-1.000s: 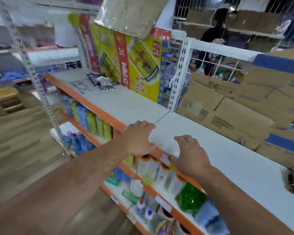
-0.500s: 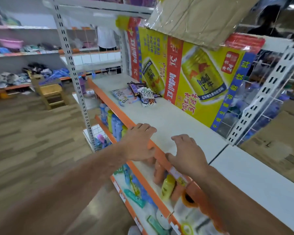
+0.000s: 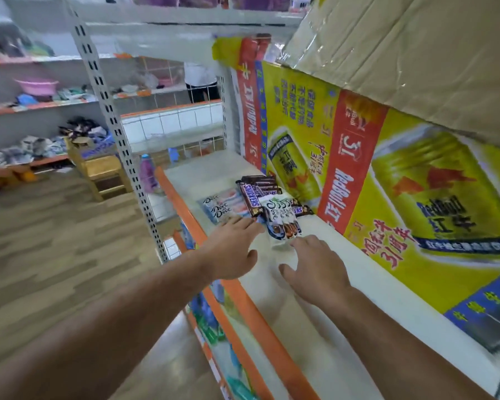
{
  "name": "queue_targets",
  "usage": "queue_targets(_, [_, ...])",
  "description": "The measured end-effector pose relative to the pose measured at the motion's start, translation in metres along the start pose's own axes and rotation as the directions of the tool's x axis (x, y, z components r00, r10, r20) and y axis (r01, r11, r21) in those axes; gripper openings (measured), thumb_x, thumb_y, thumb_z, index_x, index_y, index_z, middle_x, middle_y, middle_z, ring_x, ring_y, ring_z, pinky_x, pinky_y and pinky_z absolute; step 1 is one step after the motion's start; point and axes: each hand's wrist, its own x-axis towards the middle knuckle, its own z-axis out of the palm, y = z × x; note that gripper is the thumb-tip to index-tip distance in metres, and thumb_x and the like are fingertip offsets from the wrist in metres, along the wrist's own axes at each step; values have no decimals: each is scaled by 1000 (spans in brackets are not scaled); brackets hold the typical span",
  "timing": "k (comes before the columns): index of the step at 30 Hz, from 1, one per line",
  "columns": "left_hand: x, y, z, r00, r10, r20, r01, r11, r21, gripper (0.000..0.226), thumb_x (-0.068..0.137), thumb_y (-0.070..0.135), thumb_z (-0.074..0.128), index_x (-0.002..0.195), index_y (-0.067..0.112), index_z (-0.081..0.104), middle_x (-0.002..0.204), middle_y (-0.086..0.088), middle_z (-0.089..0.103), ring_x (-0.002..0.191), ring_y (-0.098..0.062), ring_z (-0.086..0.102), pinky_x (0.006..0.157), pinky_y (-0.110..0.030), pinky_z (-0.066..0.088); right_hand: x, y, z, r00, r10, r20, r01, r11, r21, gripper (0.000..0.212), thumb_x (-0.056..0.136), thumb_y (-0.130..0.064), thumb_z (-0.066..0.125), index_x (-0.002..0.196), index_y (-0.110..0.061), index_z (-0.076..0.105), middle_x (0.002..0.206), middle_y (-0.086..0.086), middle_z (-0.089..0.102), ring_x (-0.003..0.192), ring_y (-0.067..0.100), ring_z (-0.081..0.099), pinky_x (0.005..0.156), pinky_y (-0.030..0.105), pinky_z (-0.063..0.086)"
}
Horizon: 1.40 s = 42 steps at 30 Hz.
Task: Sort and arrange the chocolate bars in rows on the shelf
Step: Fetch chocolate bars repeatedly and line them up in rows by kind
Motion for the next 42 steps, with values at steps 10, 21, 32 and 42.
queue_targets(10, [119, -113, 20, 976, 216, -32, -215, 976, 23, 59, 72, 8, 59, 130, 19, 53, 126, -5, 57, 116, -29, 50, 94, -40, 44, 96, -26, 33, 980, 195, -41, -197, 980, -37, 52, 83, -57, 54, 121, -23, 44, 118, 0, 48, 112, 23, 46, 89, 39, 41])
queue_targets(21, [214, -173, 16, 749, 637, 182, -643, 765, -34, 49, 69, 12, 68, 117, 18, 60, 109, -4, 55, 105, -25, 45, 87, -34, 40, 136, -64, 46, 862, 504, -53, -505, 845, -179, 59, 84, -57, 55, 126, -18, 41, 119, 4, 50, 111, 25, 48, 85, 37, 44])
queue_targets(32, [225, -172, 7, 708, 696, 117, -674, 716, -181, 36, 71, 35, 72, 103, 33, 58, 102, 9, 59, 96, -14, 49, 76, -30, 37, 121, -76, 35, 744, 658, -118, -669, 735, -114, 46, 81, -37, 62, 120, -19, 46, 113, 3, 51, 106, 24, 51, 75, 32, 44])
queue_targets(42, [188, -75, 7, 663, 748, 46, -603, 569, -559, 34, 76, 28, 75, 103, 33, 55, 98, 10, 63, 84, -10, 60, 70, -29, 52, 16, -79, 27, 621, 762, -184, -783, 594, -184, 43, 80, -25, 60, 122, -29, 53, 106, -1, 55, 101, 25, 51, 73, 35, 44])
